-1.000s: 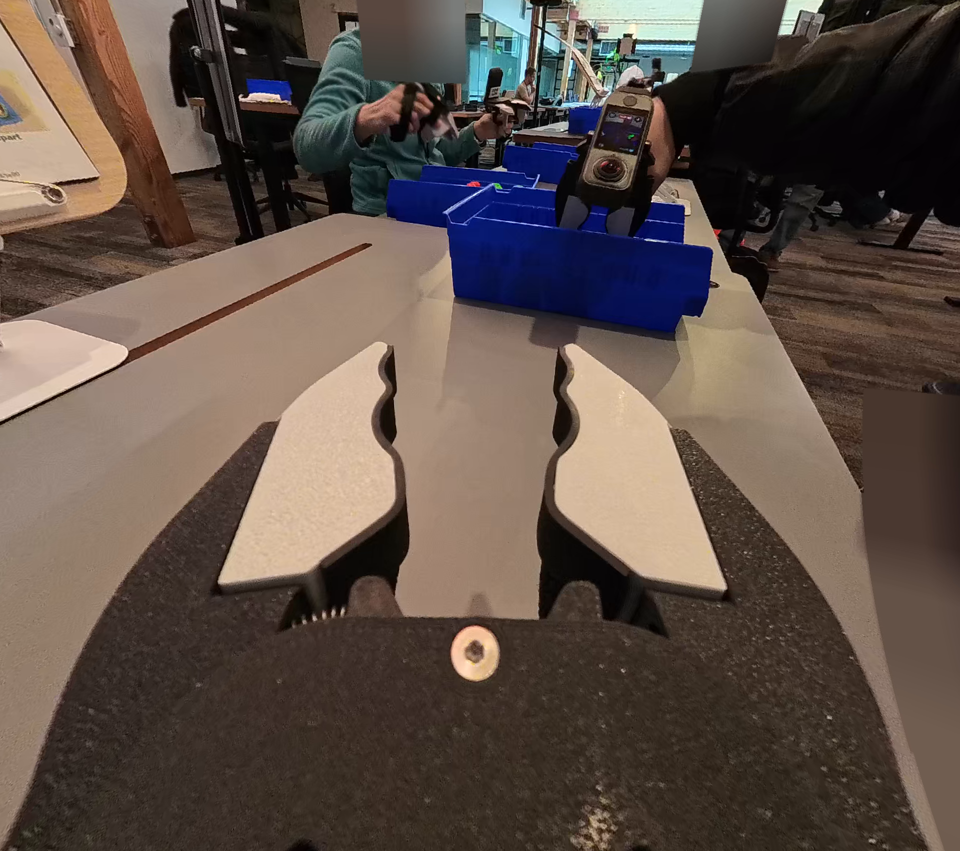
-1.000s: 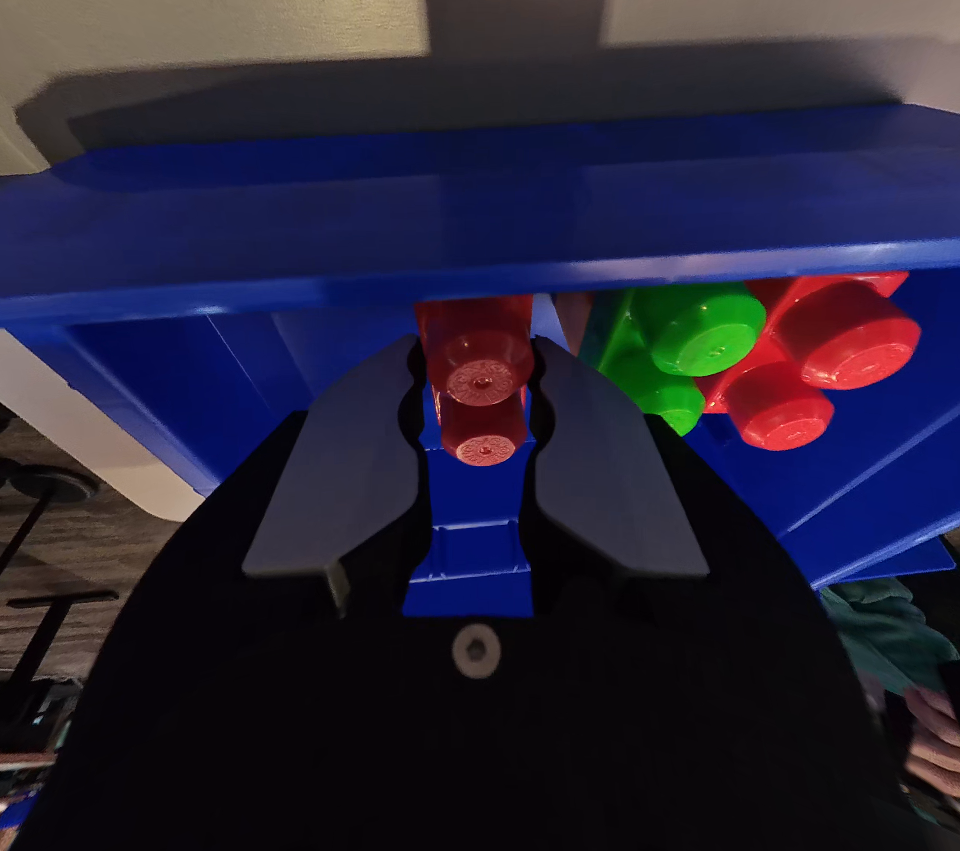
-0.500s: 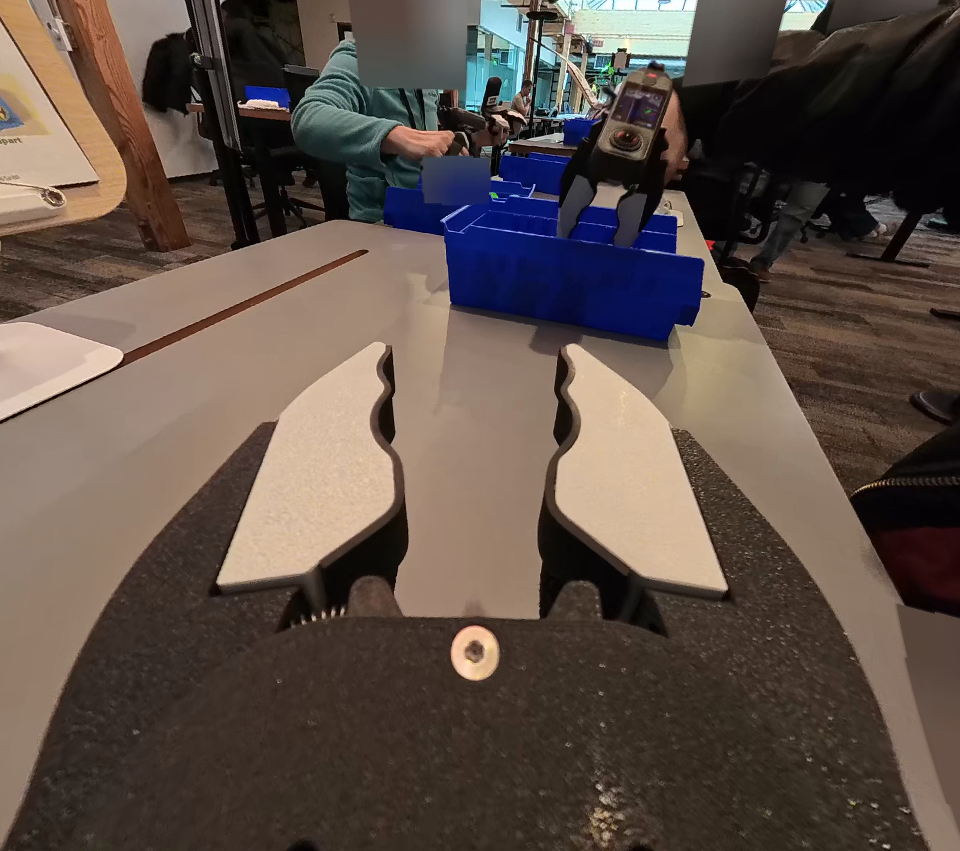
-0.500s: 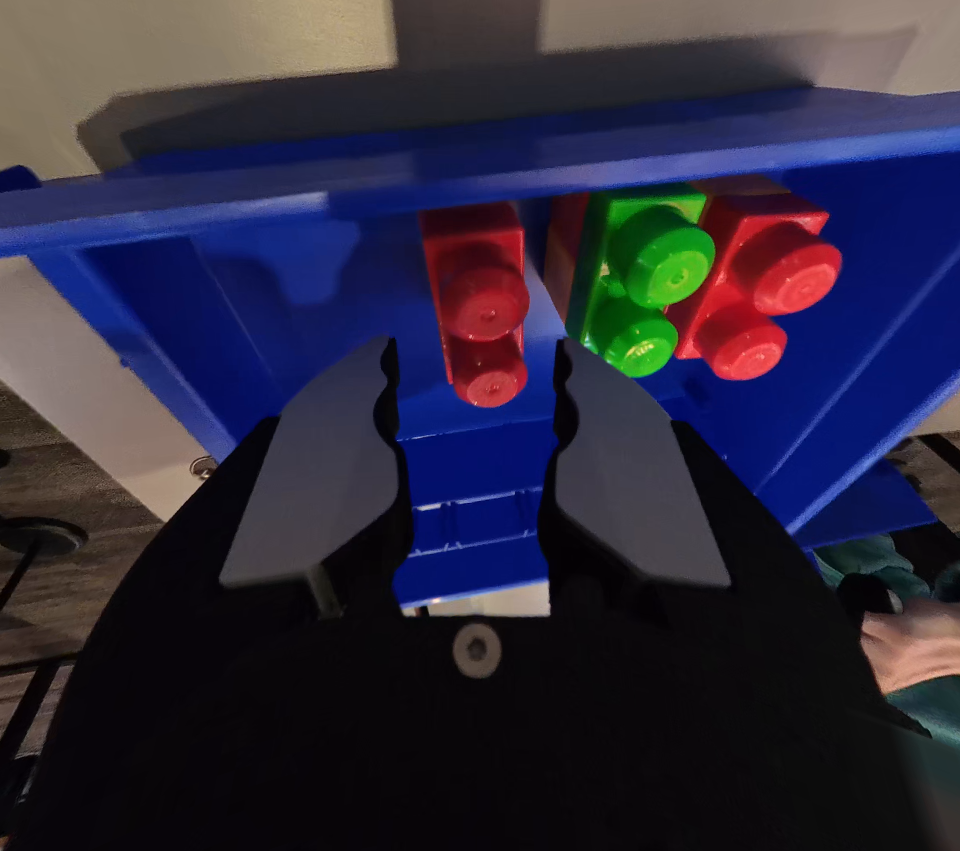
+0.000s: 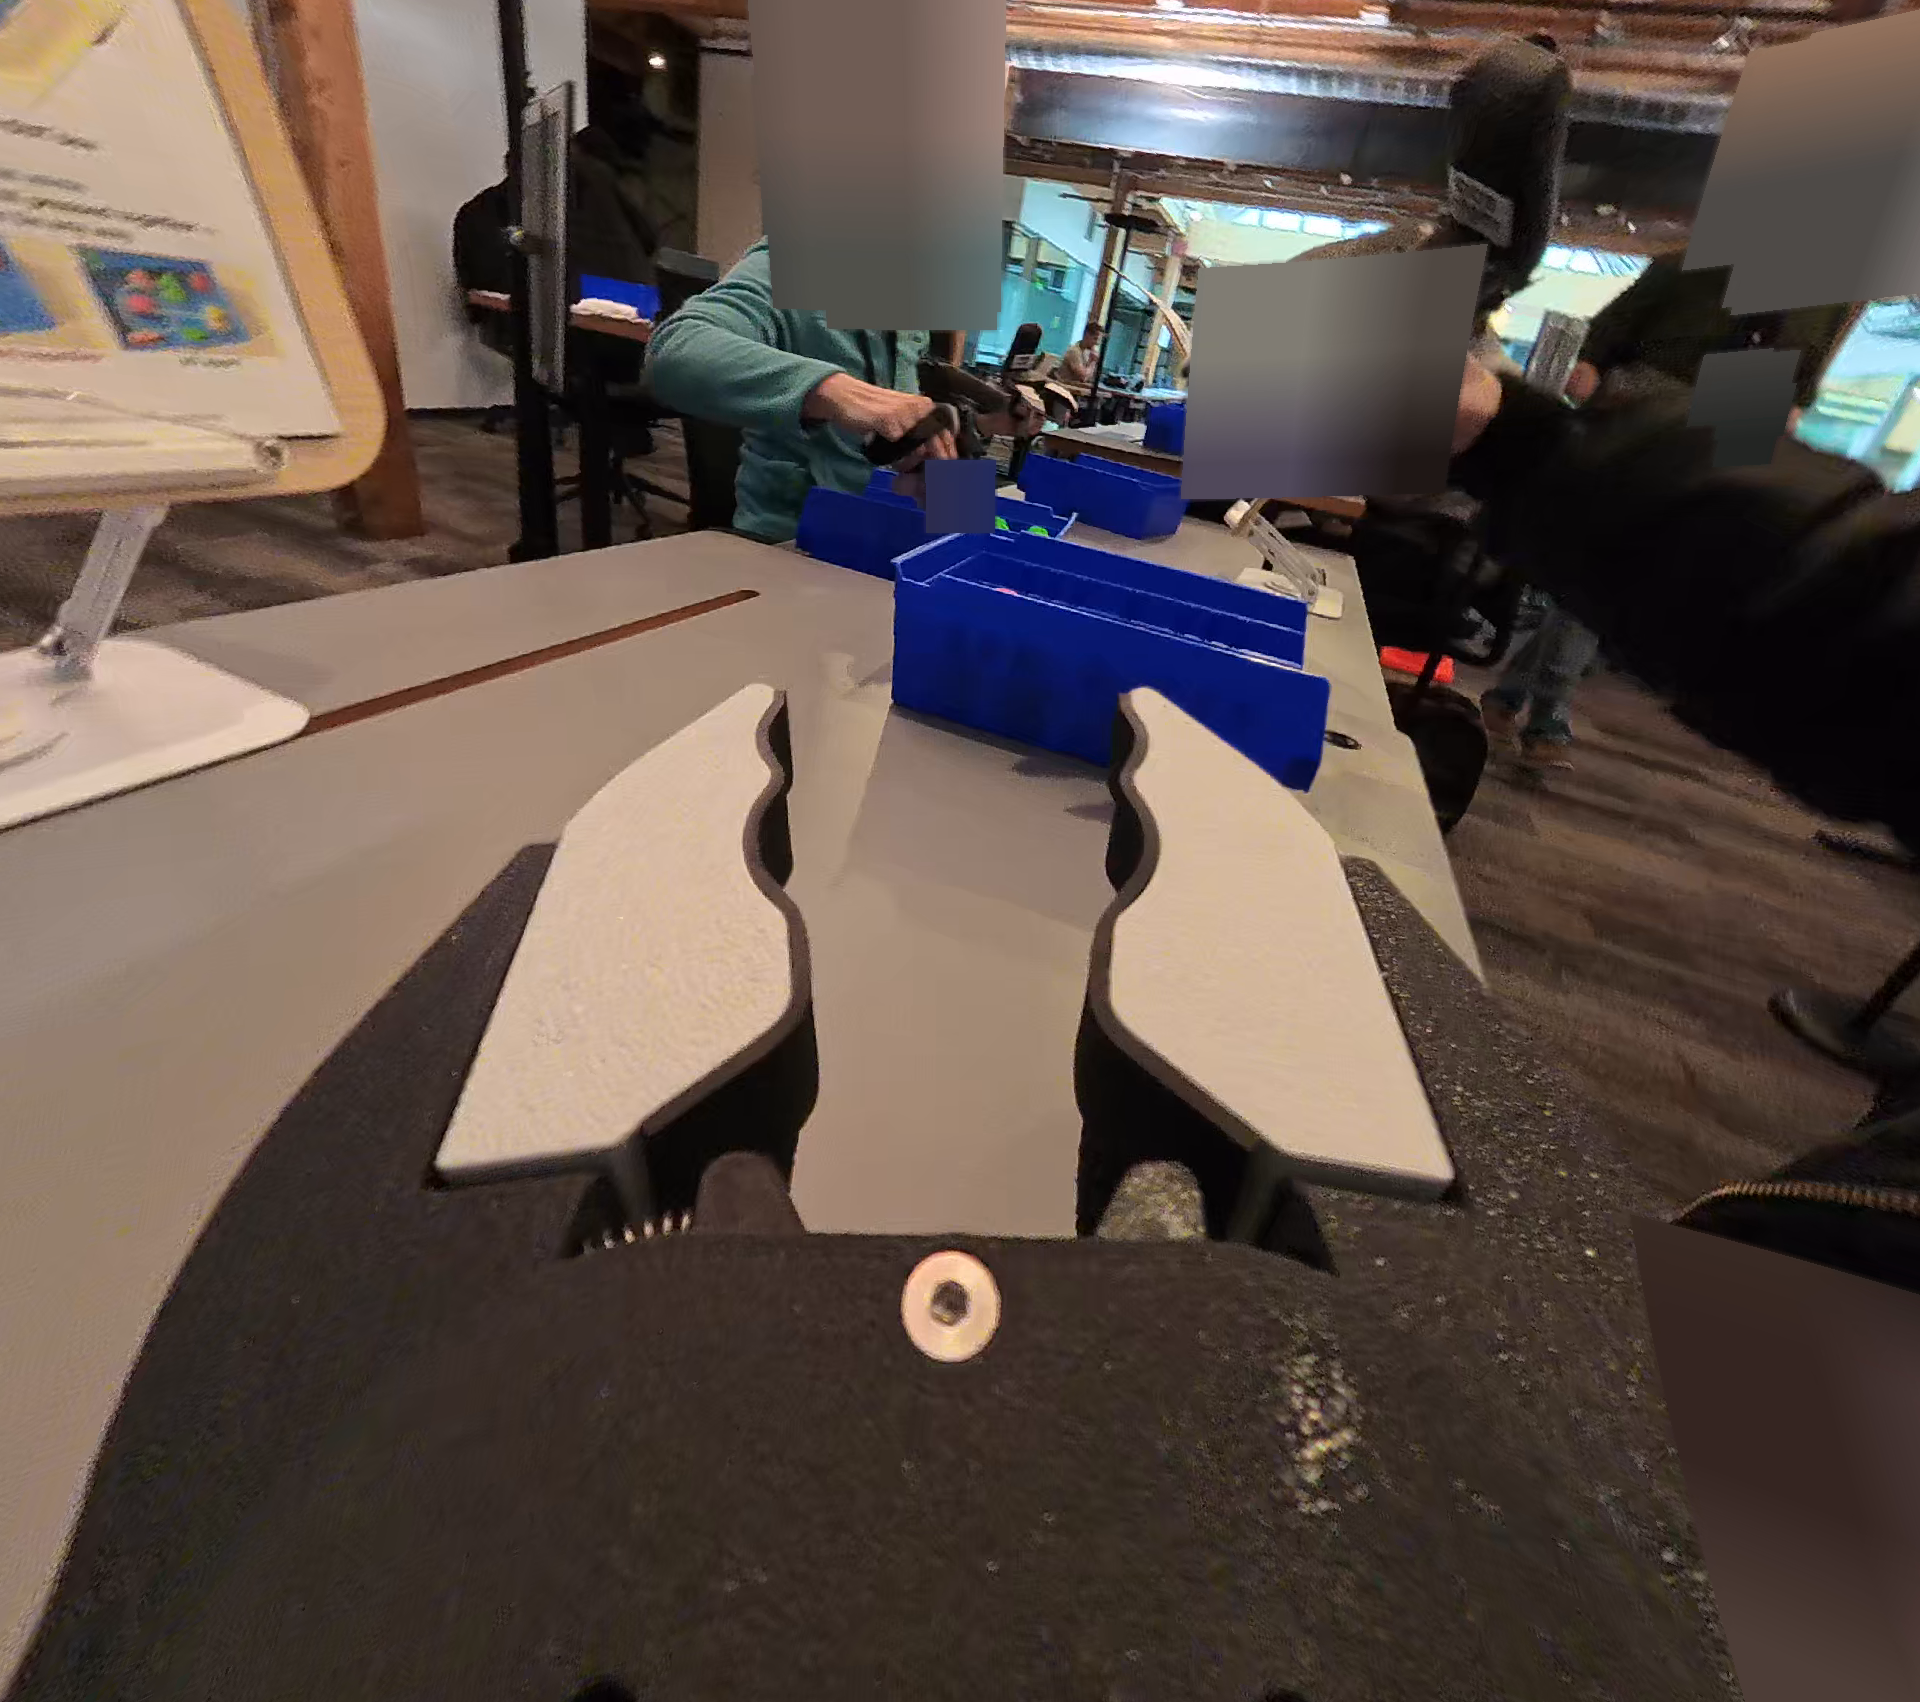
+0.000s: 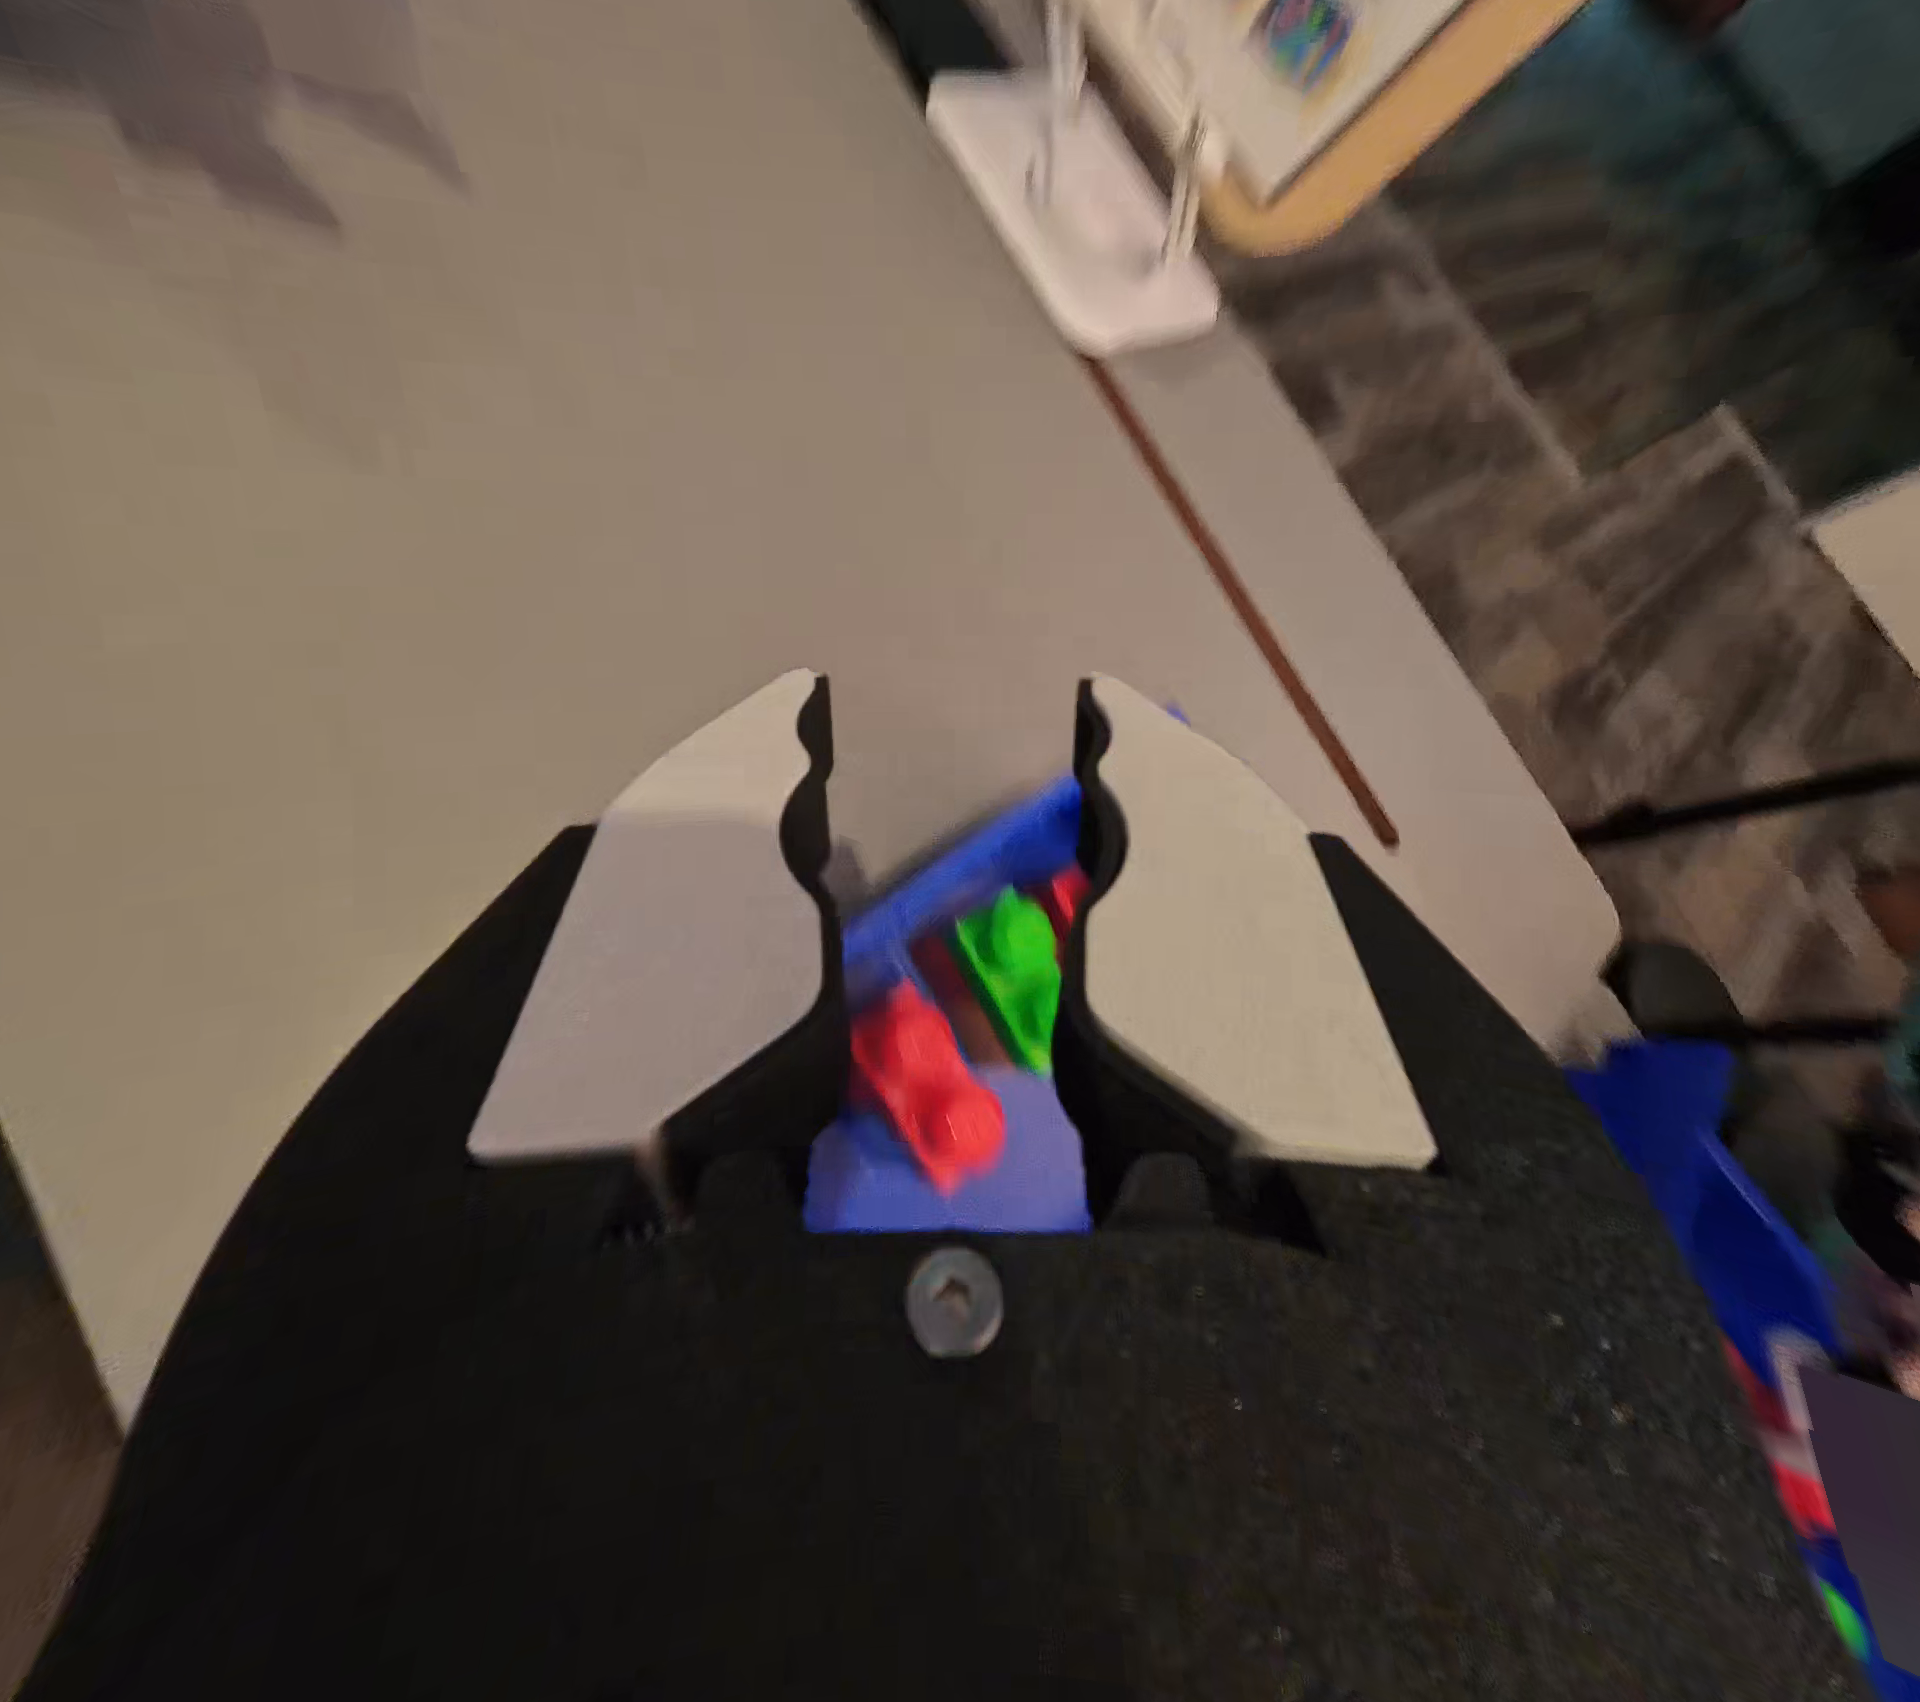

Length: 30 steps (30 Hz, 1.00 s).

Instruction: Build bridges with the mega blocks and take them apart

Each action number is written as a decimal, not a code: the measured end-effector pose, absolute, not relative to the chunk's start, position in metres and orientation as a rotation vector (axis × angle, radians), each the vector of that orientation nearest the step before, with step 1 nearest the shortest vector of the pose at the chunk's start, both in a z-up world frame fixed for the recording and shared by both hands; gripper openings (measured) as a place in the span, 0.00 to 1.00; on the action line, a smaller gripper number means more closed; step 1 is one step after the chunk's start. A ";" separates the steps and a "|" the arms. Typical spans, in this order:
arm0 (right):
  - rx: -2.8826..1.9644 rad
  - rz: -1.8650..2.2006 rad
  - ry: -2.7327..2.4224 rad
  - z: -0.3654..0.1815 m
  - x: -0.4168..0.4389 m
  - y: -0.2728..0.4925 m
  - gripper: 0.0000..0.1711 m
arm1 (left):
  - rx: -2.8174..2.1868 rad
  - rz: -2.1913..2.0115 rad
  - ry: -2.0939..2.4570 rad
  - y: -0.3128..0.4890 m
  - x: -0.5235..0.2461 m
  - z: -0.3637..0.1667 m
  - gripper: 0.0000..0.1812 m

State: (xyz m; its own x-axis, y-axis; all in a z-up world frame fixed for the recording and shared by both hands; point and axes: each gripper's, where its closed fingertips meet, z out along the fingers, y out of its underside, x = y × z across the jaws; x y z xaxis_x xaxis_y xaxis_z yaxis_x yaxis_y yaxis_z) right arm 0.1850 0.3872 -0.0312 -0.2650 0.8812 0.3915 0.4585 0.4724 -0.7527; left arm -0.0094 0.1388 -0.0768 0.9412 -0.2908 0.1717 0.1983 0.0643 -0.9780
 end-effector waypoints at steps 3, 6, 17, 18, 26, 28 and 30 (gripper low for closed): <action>-1.031 0.927 -1.690 -0.009 0.155 0.343 0.30 | -1.527 -0.303 0.016 0.105 -0.014 -0.081 0.31; -0.997 1.207 -1.567 -0.004 0.120 0.300 0.29 | -1.609 -0.165 -0.011 0.057 -0.019 -0.082 0.31; -0.794 1.549 -1.568 -0.016 0.025 0.192 0.04 | -1.818 0.427 -0.433 -0.199 -0.182 -0.071 0.26; -0.787 1.571 -1.580 -0.018 0.020 0.186 0.04 | -1.815 0.429 -0.453 -0.208 -0.193 -0.072 0.26; -0.829 1.708 -1.718 -0.031 -0.011 0.144 0.06 | -2.106 0.394 0.264 -0.130 -0.229 -0.091 0.23; -0.846 1.711 -1.771 -0.039 -0.010 0.135 0.05 | -2.238 0.428 0.500 -0.111 -0.238 -0.108 0.23; -0.864 1.694 -1.807 -0.048 -0.005 0.130 0.05 | -2.346 0.587 0.715 -0.100 -0.261 -0.129 0.27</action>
